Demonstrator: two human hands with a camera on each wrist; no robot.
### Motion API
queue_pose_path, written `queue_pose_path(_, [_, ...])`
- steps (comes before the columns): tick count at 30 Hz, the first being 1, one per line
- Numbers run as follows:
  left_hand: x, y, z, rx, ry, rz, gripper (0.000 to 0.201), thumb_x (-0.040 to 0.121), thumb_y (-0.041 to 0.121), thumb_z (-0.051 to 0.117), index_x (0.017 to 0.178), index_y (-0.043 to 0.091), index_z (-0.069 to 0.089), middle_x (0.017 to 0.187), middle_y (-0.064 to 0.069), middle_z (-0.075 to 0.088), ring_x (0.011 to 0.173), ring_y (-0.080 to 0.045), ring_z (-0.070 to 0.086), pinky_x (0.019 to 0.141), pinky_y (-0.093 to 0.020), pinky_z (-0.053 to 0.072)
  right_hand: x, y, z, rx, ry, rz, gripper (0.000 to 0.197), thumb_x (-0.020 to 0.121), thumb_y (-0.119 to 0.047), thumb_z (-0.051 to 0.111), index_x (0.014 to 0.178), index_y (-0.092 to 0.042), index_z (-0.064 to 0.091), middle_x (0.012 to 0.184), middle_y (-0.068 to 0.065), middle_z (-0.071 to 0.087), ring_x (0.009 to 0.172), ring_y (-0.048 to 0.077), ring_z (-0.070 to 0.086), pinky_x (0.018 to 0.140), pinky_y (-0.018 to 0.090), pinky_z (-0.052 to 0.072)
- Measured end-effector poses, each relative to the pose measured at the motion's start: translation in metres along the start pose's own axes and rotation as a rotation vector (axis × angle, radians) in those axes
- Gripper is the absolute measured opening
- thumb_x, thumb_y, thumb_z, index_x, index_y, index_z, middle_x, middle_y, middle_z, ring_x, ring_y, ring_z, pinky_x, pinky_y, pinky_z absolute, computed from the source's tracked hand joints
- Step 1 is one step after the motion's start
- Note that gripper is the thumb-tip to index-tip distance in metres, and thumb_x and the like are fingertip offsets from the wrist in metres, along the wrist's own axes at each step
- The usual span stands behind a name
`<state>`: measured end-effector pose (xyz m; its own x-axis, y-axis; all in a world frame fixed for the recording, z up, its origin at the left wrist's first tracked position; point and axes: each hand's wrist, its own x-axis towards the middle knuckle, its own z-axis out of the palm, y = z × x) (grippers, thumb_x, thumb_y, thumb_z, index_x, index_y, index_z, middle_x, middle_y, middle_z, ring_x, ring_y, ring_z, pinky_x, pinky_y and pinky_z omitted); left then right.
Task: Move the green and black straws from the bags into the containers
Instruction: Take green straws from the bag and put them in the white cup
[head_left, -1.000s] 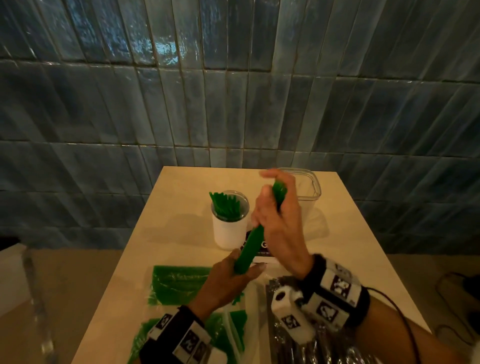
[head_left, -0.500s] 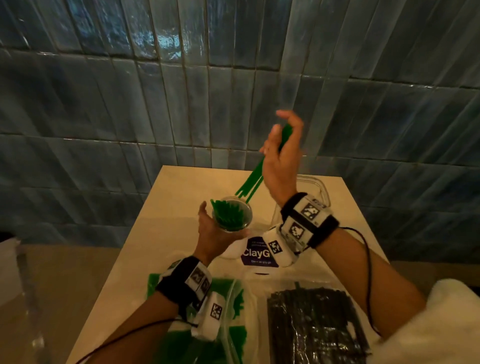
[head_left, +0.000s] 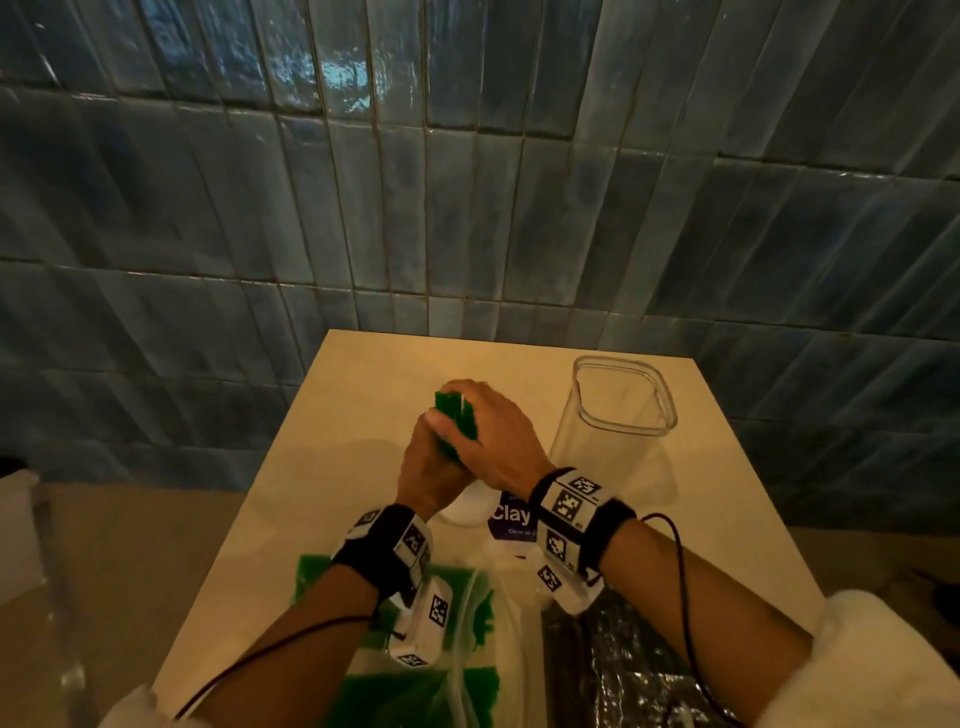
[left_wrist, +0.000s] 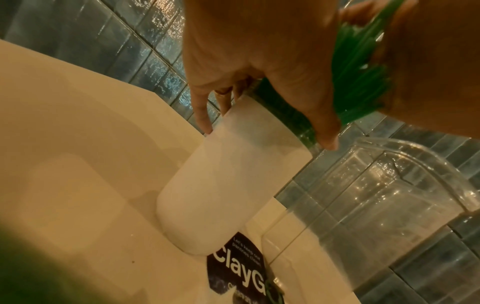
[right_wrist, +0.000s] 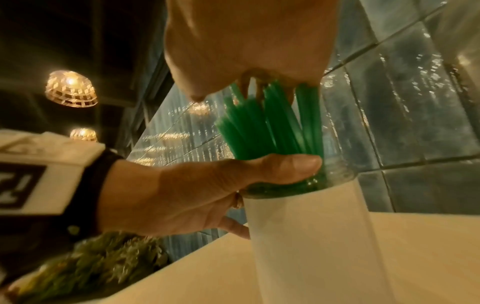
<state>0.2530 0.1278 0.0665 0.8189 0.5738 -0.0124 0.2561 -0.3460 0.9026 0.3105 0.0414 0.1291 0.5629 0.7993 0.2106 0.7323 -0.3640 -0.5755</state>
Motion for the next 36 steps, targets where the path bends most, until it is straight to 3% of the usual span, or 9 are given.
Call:
queue_pose_path(3, [0.0,-0.008,-0.003,-0.123,0.012,0.049,0.052,0.071,0.003,0.074,0.113,0.019,0.048,0.096,0.012,0.055,0.086,-0.002,0.057,0.073,-0.015,0.047,0.002,-0.003,-0.007,-0.237,-0.108,-0.07,0.075,0.081,-0.063,0.055,0.14,-0.026,0.026,0.134,0.004,0.051,0.102,0.024,0.059,0.089,0.035,0.048])
queue_pose_path(5, [0.001,-0.009,-0.003,-0.116,-0.01,0.034,0.072,0.057,0.02,0.086,0.117,0.019,0.047,0.106,0.012,0.058,0.097,-0.006,0.058,0.082,-0.02,0.048,0.008,0.0,-0.015,-0.294,-0.001,-0.052,0.083,0.08,-0.057,0.061,0.144,-0.022,0.02,0.139,0.006,0.046,0.104,0.025,0.059,0.09,0.036,0.046])
queue_pose_path(9, [0.002,-0.002,-0.003,-0.064,-0.054,-0.017,0.087,0.052,0.04,0.087,0.121,0.02,0.039,0.119,0.006,0.054,0.105,-0.014,0.055,0.088,-0.031,0.047,0.011,0.004,-0.017,-0.306,0.044,-0.115,0.064,0.093,-0.041,0.051,0.147,-0.024,0.021,0.149,0.003,0.033,0.119,0.024,0.051,0.096,0.036,0.044])
queue_pose_path(16, [0.001,-0.001,-0.004,-0.021,-0.128,-0.033,0.087,0.053,0.042,0.088,0.12,0.025,0.036,0.11,0.015,0.049,0.098,-0.006,0.049,0.067,-0.008,0.035,0.01,0.014,-0.019,-0.344,0.14,0.079,0.057,0.096,-0.053,0.022,0.145,-0.025,0.029,0.155,0.0,0.023,0.144,0.019,0.017,0.116,0.044,0.006])
queue_pose_path(19, [0.0,-0.004,-0.002,-0.007,-0.178,-0.002,0.08,0.059,0.031,0.087,0.121,0.021,0.038,0.104,0.018,0.05,0.095,-0.005,0.053,0.064,-0.003,0.041,0.001,0.009,-0.018,-0.117,-0.032,0.078,0.068,0.088,-0.063,0.04,0.147,-0.032,0.022,0.157,-0.004,0.015,0.143,0.02,0.014,0.115,0.046,0.015])
queue_pose_path(24, [-0.005,-0.006,-0.007,0.02,-0.113,0.049,0.073,0.074,-0.009,0.07,0.136,-0.003,0.032,0.131,-0.018,0.048,0.12,-0.03,0.049,0.088,-0.02,0.041,-0.008,0.008,0.0,-0.104,-0.176,-0.227,0.06,0.082,-0.048,0.064,0.136,-0.032,0.044,0.154,-0.003,0.023,0.14,0.018,0.018,0.11,0.038,0.023])
queue_pose_path(28, [-0.002,-0.003,-0.004,-0.036,-0.175,0.027,0.084,0.062,0.022,0.086,0.129,0.008,0.037,0.121,0.0,0.052,0.111,-0.018,0.054,0.08,-0.013,0.042,0.008,0.018,-0.006,-0.127,0.014,-0.08,0.031,0.093,-0.031,0.054,0.122,-0.021,0.059,0.145,0.002,0.04,0.133,0.021,0.032,0.11,0.041,0.033])
queue_pose_path(32, [0.001,-0.006,0.0,-0.096,-0.191,-0.029,0.09,0.061,0.03,0.086,0.131,0.016,0.032,0.123,0.008,0.051,0.112,-0.013,0.053,0.078,-0.013,0.043,0.008,0.019,-0.02,-0.192,-0.099,-0.074,0.044,0.092,-0.044,0.052,0.134,-0.029,0.048,0.153,-0.001,0.027,0.139,0.02,0.025,0.114,0.039,0.02])
queue_pose_path(36, [-0.005,-0.004,-0.005,-0.169,-0.22,-0.146,0.13,0.056,0.037,0.088,0.147,0.018,-0.003,0.14,0.003,0.039,0.131,-0.017,0.037,0.104,-0.025,0.032,-0.02,0.013,-0.032,0.019,0.19,-0.018,0.046,0.093,-0.044,0.049,0.137,-0.031,0.041,0.153,-0.004,0.025,0.139,0.012,0.02,0.111,0.026,0.012])
